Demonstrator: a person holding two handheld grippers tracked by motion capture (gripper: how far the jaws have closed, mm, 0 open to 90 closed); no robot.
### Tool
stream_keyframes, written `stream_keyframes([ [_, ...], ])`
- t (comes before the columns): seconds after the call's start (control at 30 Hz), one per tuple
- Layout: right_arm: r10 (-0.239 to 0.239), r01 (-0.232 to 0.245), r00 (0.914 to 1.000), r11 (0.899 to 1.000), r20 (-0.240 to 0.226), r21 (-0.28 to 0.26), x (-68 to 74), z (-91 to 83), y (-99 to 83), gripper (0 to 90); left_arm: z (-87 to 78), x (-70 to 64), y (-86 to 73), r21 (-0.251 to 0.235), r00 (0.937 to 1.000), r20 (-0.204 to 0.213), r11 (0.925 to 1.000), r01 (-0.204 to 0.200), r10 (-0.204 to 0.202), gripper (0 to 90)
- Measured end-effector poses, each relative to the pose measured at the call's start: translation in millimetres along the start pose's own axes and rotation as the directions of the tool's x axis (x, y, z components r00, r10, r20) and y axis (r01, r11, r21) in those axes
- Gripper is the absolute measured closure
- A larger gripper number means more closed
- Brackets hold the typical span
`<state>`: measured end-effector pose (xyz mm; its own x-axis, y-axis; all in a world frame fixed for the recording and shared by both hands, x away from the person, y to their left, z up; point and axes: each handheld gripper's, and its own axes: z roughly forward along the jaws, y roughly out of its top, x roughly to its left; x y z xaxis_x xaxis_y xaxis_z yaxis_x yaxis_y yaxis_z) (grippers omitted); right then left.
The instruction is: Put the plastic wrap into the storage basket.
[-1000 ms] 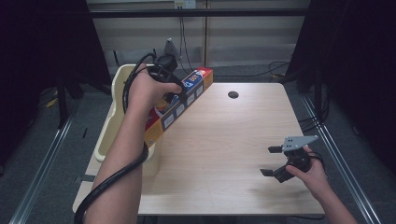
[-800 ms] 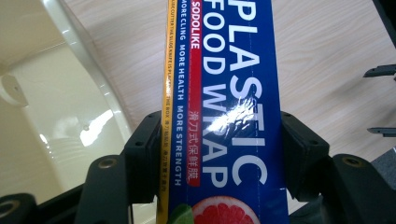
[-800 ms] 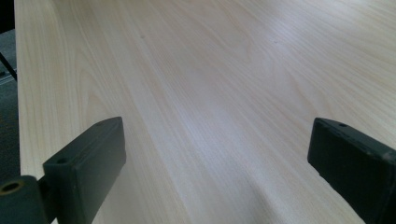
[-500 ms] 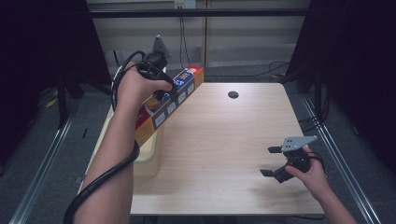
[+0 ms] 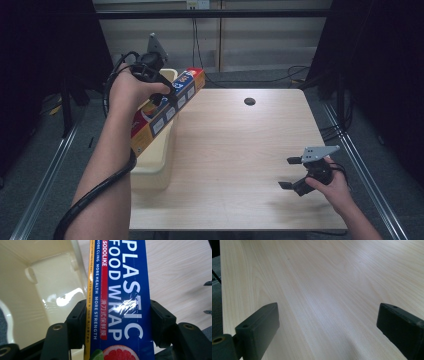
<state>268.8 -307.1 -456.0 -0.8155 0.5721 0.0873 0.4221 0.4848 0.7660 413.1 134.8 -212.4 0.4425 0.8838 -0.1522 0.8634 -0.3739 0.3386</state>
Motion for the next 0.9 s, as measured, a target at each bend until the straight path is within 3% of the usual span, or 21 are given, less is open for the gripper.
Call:
stream_keyframes([
  [0.23,0.003,-0.003,1.0000,1.000,0.003,0.002,0.1,0.0,-0.4,4.2,-8.0,11.4,-6.4,-0.014,0.9988,-0.017,0.9989,0.046,-0.046,40.7],
  [0.33,0.003,-0.003,1.0000,1.000,0.003,0.003,0.1,0.2,-0.7,4.3,-10.9,13.3,-7.0,-0.013,0.9989,-0.021,0.9990,0.042,-0.042,40.7],
  [0.5,0.005,-0.005,1.0000,1.000,-0.003,0.010,1.5,0.9,-0.4,4.3,-15.9,16.0,-8.8,-0.027,0.9972,-0.029,0.9973,0.068,-0.069,40.7],
  [0.9,0.008,-0.008,1.0000,1.000,-0.001,0.003,0.4,-1.1,-1.2,4.3,-24.3,27.5,-16.5,-0.031,0.9897,-0.070,0.9919,0.123,-0.125,40.7],
])
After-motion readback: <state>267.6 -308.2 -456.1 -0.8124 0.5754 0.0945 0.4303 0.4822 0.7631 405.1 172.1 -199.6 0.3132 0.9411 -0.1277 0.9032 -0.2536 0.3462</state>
